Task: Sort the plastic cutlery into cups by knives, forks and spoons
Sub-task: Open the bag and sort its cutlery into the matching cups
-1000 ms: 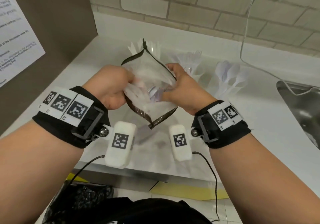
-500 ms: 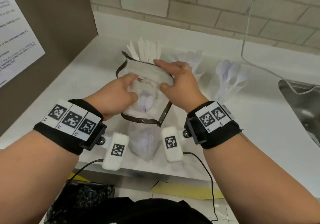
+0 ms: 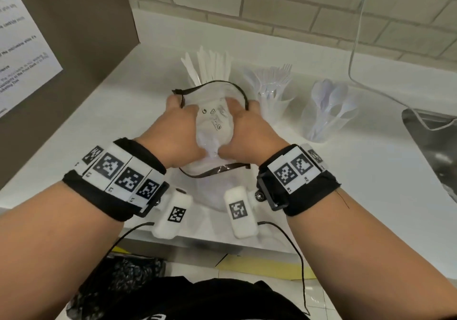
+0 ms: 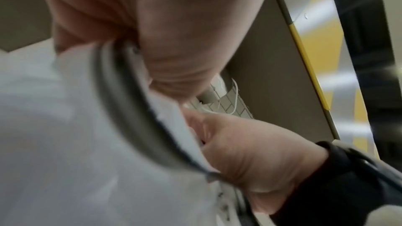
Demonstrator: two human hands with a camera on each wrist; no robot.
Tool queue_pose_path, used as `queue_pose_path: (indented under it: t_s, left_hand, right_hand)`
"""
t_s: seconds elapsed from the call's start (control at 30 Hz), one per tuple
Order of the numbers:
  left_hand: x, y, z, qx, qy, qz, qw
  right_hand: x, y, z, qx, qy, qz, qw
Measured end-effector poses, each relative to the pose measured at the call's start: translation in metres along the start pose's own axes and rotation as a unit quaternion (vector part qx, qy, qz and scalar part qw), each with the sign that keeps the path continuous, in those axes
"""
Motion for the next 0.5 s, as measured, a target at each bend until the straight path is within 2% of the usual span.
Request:
queue_pose_path:
  t_s: [0.07,0.1,0.13,0.23,0.33,0.37,0.4,0.47,0.5]
  left_hand:
    - [0.002,0.004,-0.004,0.062,0.017,0.024,0.998]
    - [0.001,0.007,-0.005,0.082,0.024,0.030,0.996]
    - [-0.002,0.007,-0.006,0.076,0.032,0.021,0.996]
    - [-0.005,0.001,-0.001,-0.012,0.048,-0.051,0.997]
    - [-0.006,-0.014,0.003,-0.084,0.059,-0.065,0.993]
    - [-0.007,-0.019,0.004,-0.099,0.069,-0.062,0.991]
    - [-0.009,-0.022,0.004,-0.107,0.081,-0.056,0.989]
    - [-0.009,-0.028,0.006,-0.104,0.089,-0.049,0.989]
    - [-0.009,-0.030,0.007,-0.100,0.088,-0.043,0.990]
  right_hand:
    - [0.001,-0.007,0.003,-0.057,0.010,0.027,0.998]
    - [0.003,-0.006,0.004,-0.062,0.014,0.037,0.997]
    - [0.007,-0.003,0.003,-0.040,0.016,0.038,0.998]
    - [0.010,0.007,0.002,0.065,0.032,0.006,0.997]
    - [0.008,0.009,0.003,0.013,0.015,0.062,0.998]
    - [0.006,0.012,0.006,0.031,0.015,0.089,0.995]
    - [0.004,0.014,0.009,0.094,0.040,0.090,0.991]
    - [-0.004,0.017,0.014,0.256,0.153,-0.001,0.955]
    - [-0.009,0.016,0.016,0.278,0.206,-0.043,0.937]
Point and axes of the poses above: each hand's wrist, its own z-axis away from the middle knuckle, its own y-axis out of the back of the hand, x = y × z, the point moved 1 cm from there along -z, towards the middle knuckle, and after that the axes turned 7 degrees about -y, right-handed, at the moved point
